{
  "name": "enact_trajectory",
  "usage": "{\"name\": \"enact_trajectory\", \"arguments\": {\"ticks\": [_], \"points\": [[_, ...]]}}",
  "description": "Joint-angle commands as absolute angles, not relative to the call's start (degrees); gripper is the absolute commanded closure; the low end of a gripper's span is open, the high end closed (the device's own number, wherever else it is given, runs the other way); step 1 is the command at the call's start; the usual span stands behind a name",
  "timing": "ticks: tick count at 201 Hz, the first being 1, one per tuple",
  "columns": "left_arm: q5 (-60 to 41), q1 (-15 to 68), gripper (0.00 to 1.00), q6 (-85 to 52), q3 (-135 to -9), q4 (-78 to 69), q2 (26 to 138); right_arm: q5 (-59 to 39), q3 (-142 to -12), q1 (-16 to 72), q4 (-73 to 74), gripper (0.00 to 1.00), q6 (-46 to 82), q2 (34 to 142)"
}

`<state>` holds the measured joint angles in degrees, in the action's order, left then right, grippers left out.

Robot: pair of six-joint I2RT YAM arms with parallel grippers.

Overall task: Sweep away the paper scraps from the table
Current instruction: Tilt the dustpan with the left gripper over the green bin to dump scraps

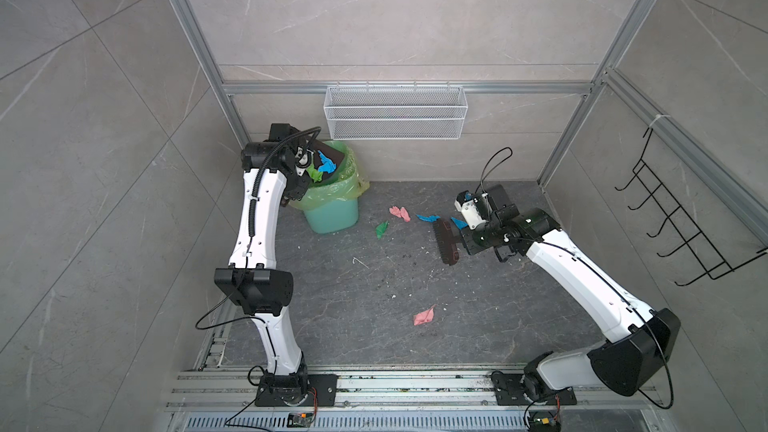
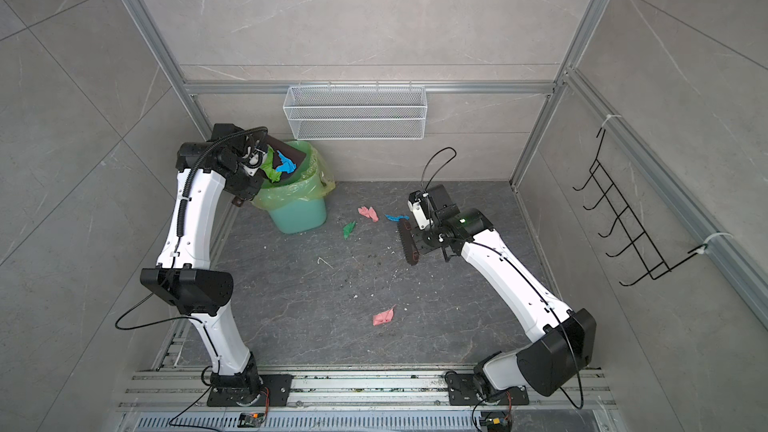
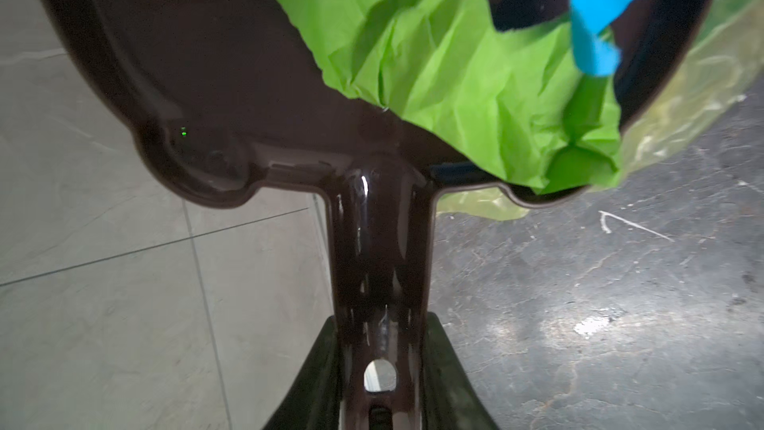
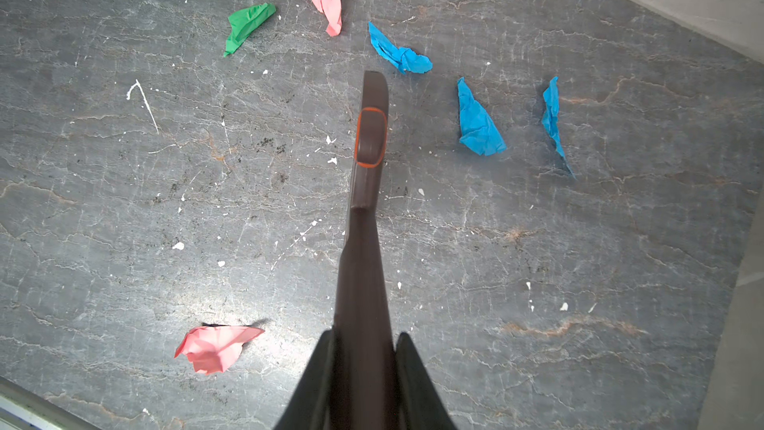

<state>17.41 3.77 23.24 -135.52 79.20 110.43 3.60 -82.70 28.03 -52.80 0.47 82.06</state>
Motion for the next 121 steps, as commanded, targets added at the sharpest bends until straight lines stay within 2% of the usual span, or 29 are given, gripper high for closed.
{"name": "enact_trajectory", "arguments": {"ticks": [1, 21, 56, 121], "points": [[23.9, 3.5, 1.0, 27.1, -135.3, 76.4, 109.6, 3.5, -82.3, 27.9, -50.8, 1.0, 1.4, 81.1], [26.8, 3.4, 1.0, 29.8, -134.8, 73.7, 108.9, 3.3, -82.4, 27.9, -50.6, 1.0, 1.5, 81.5], [39.6, 3.6, 1.0, 38.6, -131.7, 68.0, 108.1, 2.8, -82.7, 27.9, -50.5, 1.0, 1.4, 81.7], [44.3, 5.7, 1.0, 53.7, -125.2, 55.1, 104.3, 2.5, -82.3, 27.9, -50.1, 1.0, 1.8, 81.7]]}}
